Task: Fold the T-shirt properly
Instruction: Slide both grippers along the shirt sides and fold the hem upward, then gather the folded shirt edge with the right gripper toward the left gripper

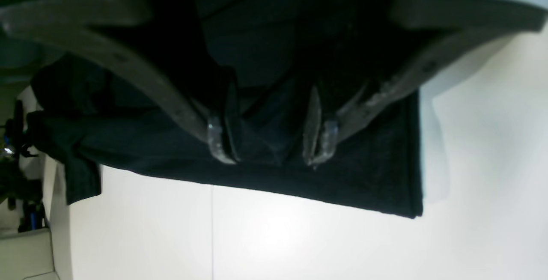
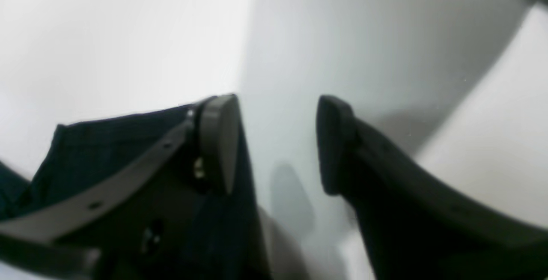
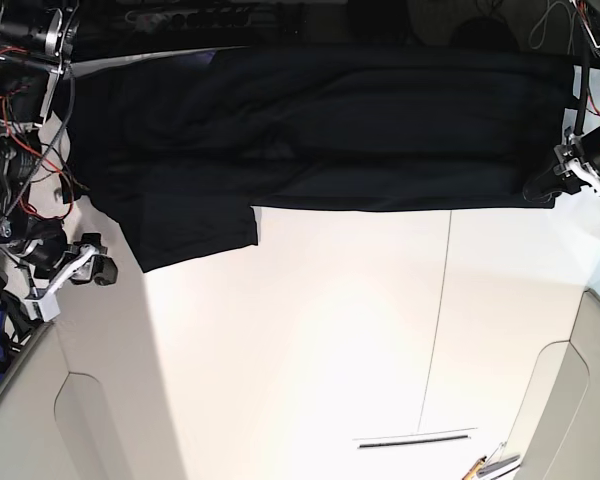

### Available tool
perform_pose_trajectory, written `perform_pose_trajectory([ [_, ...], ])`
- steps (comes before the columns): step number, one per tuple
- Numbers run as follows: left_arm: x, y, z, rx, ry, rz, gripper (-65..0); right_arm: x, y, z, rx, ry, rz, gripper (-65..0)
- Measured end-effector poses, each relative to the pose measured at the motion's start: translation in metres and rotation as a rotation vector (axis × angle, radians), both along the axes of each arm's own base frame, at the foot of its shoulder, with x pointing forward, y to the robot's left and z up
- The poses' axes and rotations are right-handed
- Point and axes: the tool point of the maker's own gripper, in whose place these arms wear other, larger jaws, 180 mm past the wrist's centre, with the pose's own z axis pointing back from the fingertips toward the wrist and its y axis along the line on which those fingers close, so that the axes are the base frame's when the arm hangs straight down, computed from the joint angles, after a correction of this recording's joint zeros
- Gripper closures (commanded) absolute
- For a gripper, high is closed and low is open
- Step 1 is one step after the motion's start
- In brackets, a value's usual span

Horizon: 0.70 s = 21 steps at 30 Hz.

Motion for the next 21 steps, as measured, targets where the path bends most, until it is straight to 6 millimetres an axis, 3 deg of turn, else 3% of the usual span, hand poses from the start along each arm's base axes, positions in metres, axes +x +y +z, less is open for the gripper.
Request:
perform_pose_trajectory([
  [4, 0.000, 0.000, 0.000, -0.001, -0.001, 0.000, -27.2, -0.009, 0.025, -0.026, 0.027, 0.087, 0.067, -27.7],
  [6, 0.000, 0.000, 0.000, -0.003, -0.002, 0.000, -27.2, -0.014, 0.037, -0.030, 0.035, 0.125, 0.111, -17.0],
  [8, 0.001, 0.000, 0.001, -0.001, -0.004, 0.002, -27.2, -0.019, 0.051, -0.031, 0.066, 0.163, 0.153, -0.8],
  [12, 0.001, 0.000, 0.001, -0.002, -0.005, 0.002, -27.2, -0.030, 0.062, -0.028, 0.073, 0.207, 0.203, 0.0],
  [14, 0.001, 0.000, 0.001, -0.001, -0.004, 0.002, -27.2, -0.030, 0.063, -0.015, 0.058, 0.190, 0.224, 0.0],
  [18, 0.001, 0.000, 0.001, -0.002, -0.005, 0.003, -27.2, -0.030, 0.076, 0.031, 0.006, 0.040, 0.292, 0.0],
  [21, 0.001, 0.000, 0.001, -0.002, -0.008, 0.003, -27.2, -0.061, 0.098, 0.048, -0.040, -0.026, 0.367, 0.0],
])
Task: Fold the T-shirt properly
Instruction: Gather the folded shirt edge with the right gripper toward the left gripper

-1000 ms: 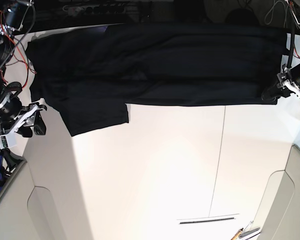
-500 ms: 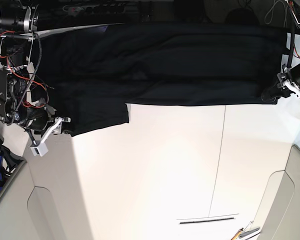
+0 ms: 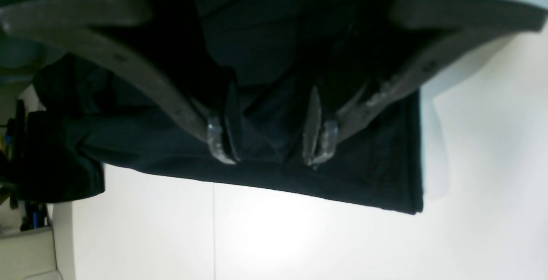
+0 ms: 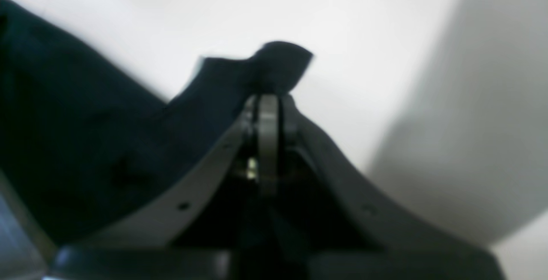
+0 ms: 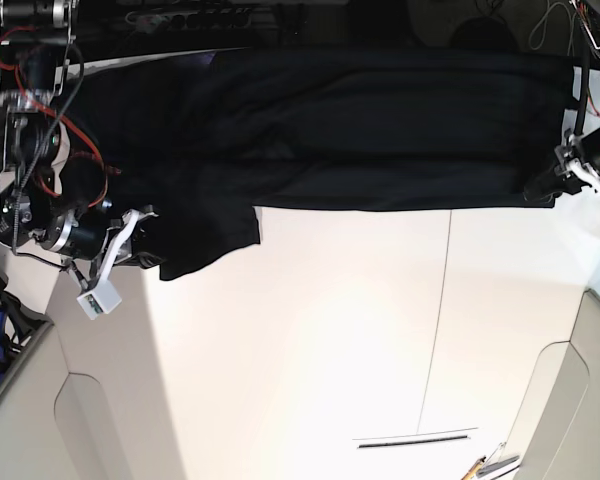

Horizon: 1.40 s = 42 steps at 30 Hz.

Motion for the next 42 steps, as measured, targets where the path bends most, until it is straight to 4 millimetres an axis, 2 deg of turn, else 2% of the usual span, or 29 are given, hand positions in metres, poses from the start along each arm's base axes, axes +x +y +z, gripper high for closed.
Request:
perform_pose_trajectory([
  [4, 0.000, 0.000, 0.000, 0.000, -0.005, 0.001, -27.2, -0.062, 0.046, 0.001, 0.054, 0.007, 0.071, 0.0],
  [8, 0.001, 0.001, 0.001, 0.002, -0.008, 0.002, -27.2, -0.109, 0.082, 0.000, 0.161, 0.056, 0.074, 0.0],
  [11, 0.001, 0.001, 0.001, 0.003, -0.008, 0.002, -27.2, -0.134, 0.091, -0.006, 0.193, 0.105, 0.070, 0.0],
  [14, 0.001, 0.001, 0.001, 0.004, -0.008, 0.003, -27.2, -0.146, 0.087, -0.015, 0.164, 0.146, 0.067, 0.0],
  [15, 0.001, 0.001, 0.001, 0.004, -0.008, 0.003, -27.2, -0.150, 0.086, -0.017, 0.156, 0.161, 0.070, -5.1],
  [17, 0.001, 0.001, 0.001, 0.003, -0.009, 0.003, -27.2, -0.156, 0.086, -0.021, 0.152, 0.178, 0.071, -21.3],
  [18, 0.002, 0.001, 0.002, -0.003, -0.013, 0.004, -27.2, -0.159, 0.086, -0.021, 0.157, 0.187, 0.071, -25.4],
  [21, 0.005, -0.002, 0.007, -0.031, -0.036, 0.008, -27.2, -0.159, 0.088, -0.018, 0.170, 0.179, 0.074, -26.3],
  [23, 0.004, 0.003, 0.009, -0.030, -0.044, 0.026, -27.2, -0.152, 0.089, -0.006, 0.163, 0.132, 0.081, -26.3],
  [27, 0.004, 0.025, 0.024, -0.029, -0.088, 0.095, -27.2, -0.131, 0.089, 0.030, 0.138, -0.045, 0.071, -26.3],
  [30, -0.001, 0.041, 0.034, -0.036, -0.118, 0.148, -27.2, -0.120, 0.081, 0.038, 0.086, -0.120, 0.048, -26.3],
  [34, -0.025, 0.054, 0.027, -0.025, -0.085, 0.195, -27.4, -0.104, 0.065, 0.028, -0.016, -0.150, 0.014, -26.3],
  [39, -0.056, 0.073, -0.001, 0.090, -0.014, 0.259, -32.6, -0.105, 0.050, -0.017, -0.070, -0.028, -0.021, -26.3],
  [42, -0.064, 0.078, -0.007, 0.111, 0.007, 0.273, -33.3, -0.100, 0.045, -0.032, -0.062, 0.000, -0.046, -26.3],
])
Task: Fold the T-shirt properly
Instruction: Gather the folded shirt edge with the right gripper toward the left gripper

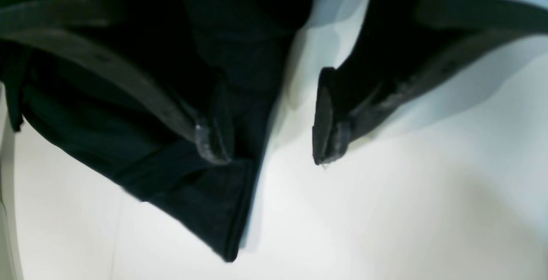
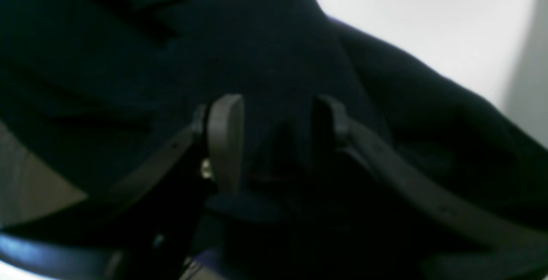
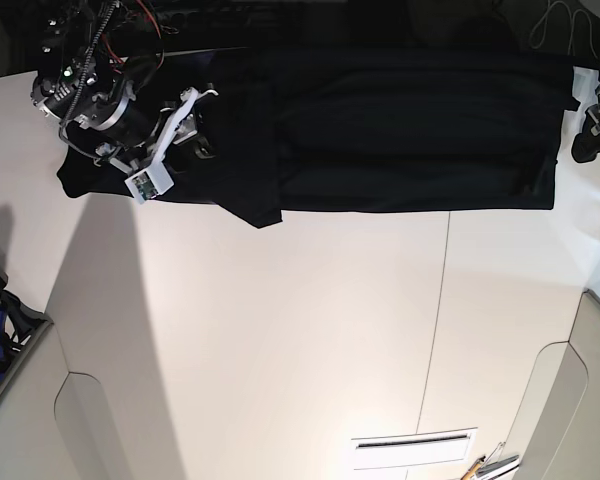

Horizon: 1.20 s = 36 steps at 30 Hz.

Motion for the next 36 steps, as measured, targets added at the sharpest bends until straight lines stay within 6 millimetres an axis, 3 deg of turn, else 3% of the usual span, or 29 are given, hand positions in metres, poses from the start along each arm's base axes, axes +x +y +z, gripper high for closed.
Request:
perform_pose_trajectory([
  [11, -0.009, -0.017, -0.027, -0.115, -0.017, 0.086, -33.3, 0.002, 0.001, -0.005, 0.022, 0.007, -0.009, -26.3],
  [23, 0.018, -0.061, -0.032, -0.195, -0.059, -0.005, -33.1, 0.002, 0.002, -0.005, 0.027, 0.007, -0.009, -26.3],
  [25, 0.021, -0.060, -0.031, -0.194, -0.076, 0.006, -28.1, 0.002, 0.001, -0.005, 0.026, 0.007, -0.009, -26.3],
  [29, 0.018, -0.064, -0.036, -0.194, -0.068, 0.012, -0.5, 0.002, 0.001, -0.005, 0.026, 0.007, -0.008, -26.3],
  [36, 0.021, -0.066, -0.028, -0.215, -0.097, 0.019, 0.0, 0.005, 0.000, 0.003, 0.022, -0.018, -0.011, -26.3],
])
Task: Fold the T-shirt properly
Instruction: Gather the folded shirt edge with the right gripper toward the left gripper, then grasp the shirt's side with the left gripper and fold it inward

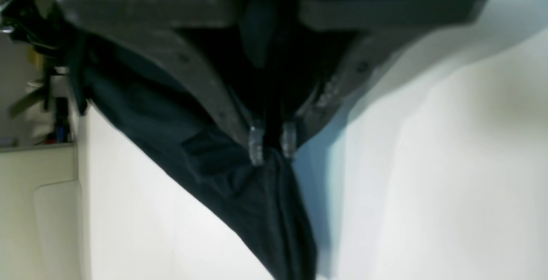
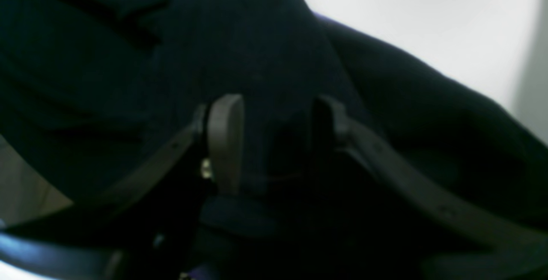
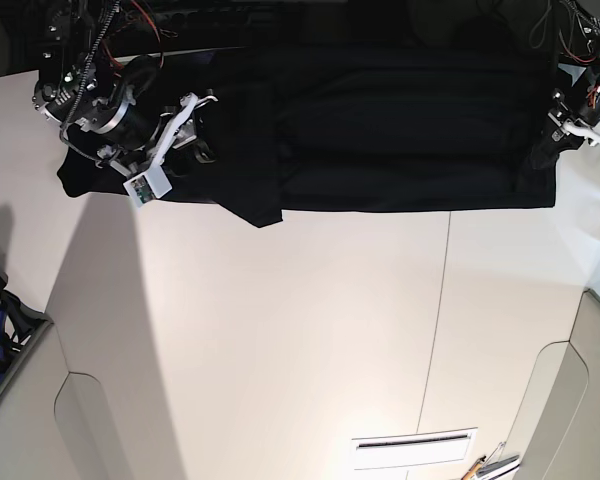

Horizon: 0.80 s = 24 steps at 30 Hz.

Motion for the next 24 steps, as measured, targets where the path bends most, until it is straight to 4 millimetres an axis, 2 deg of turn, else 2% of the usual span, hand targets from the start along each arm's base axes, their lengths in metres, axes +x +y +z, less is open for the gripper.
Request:
perform_pose_trajectory([
  [3, 0.006, -0.015, 0.022, -0.052, -0.045, -0.062, 0.0, 0.008, -0.011, 0.017, -0.009, -0.056, -0.031, -26.3],
  [7, 0.014, -0.043, 0.054, -0.117, -0.123, -0.174, 0.0, 0.017, -0.043, 0.038, -0.056, -0.125, -0.118, -26.3],
  [12, 0.003, -0.082, 0.050, -0.151, -0.118, -0.231, 0.0, 0.016, -0.093, 0.044, -0.116, -0.129, -0.261, -26.3],
  [15, 0.003, -0.115, 0.048, -0.192, -0.122, -0.287, 0.0, 0.013, -0.120, 0.049, -0.141, -0.136, -0.345, -26.3],
  [21, 0.008, -0.198, 0.051, -0.298, -0.143, -0.467, 0.0, 0.009, -0.147, 0.057, -0.171, -0.143, -0.379, -26.3],
  [24, 0.012, -0.232, 0.054, -0.352, -0.159, -0.537, 0.0, 0.009, -0.150, 0.058, -0.182, -0.143, -0.377, -26.3],
])
